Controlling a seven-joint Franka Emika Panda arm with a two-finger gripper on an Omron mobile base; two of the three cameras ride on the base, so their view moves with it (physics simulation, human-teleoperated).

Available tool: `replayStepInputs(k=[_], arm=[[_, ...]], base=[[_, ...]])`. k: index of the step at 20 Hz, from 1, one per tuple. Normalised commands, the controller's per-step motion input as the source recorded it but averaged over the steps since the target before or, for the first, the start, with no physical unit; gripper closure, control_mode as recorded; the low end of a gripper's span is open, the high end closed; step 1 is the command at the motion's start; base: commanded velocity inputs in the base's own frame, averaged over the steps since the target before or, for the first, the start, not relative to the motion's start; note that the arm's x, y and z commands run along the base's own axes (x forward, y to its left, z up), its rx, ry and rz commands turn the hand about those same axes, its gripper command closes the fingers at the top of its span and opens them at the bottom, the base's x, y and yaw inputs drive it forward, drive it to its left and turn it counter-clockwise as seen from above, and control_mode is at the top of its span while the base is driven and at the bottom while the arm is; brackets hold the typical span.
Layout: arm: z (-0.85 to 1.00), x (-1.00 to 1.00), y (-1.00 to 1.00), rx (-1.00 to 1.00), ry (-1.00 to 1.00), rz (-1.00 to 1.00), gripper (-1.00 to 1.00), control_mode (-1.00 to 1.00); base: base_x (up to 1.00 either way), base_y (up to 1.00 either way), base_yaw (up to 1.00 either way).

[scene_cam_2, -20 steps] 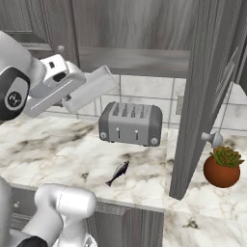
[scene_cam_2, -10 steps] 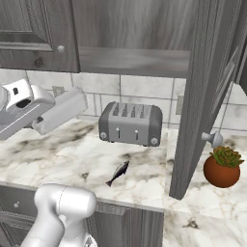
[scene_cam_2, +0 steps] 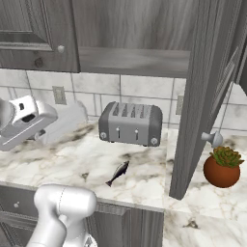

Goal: Retrieve the tupperware from the cabinet, then place the raw meat into the tupperware to avoid contamination.

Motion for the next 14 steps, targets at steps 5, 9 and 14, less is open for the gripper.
replayStepInputs(k=[5,9,14], arm=[[-0.52,0.46,0.3,0.04,0.01,0.0,1.0,-1.0],[-0.45,0.45,0.45,0.0,0.0,0.0,1.0,-1.0],[-0.48,0.51,0.46,0.0,0.02,0.0,1.0,-1.0]], base=[[0.0,0.0,0.0],[0.0,0.0,0.0],[0.0,0.0,0.0]])
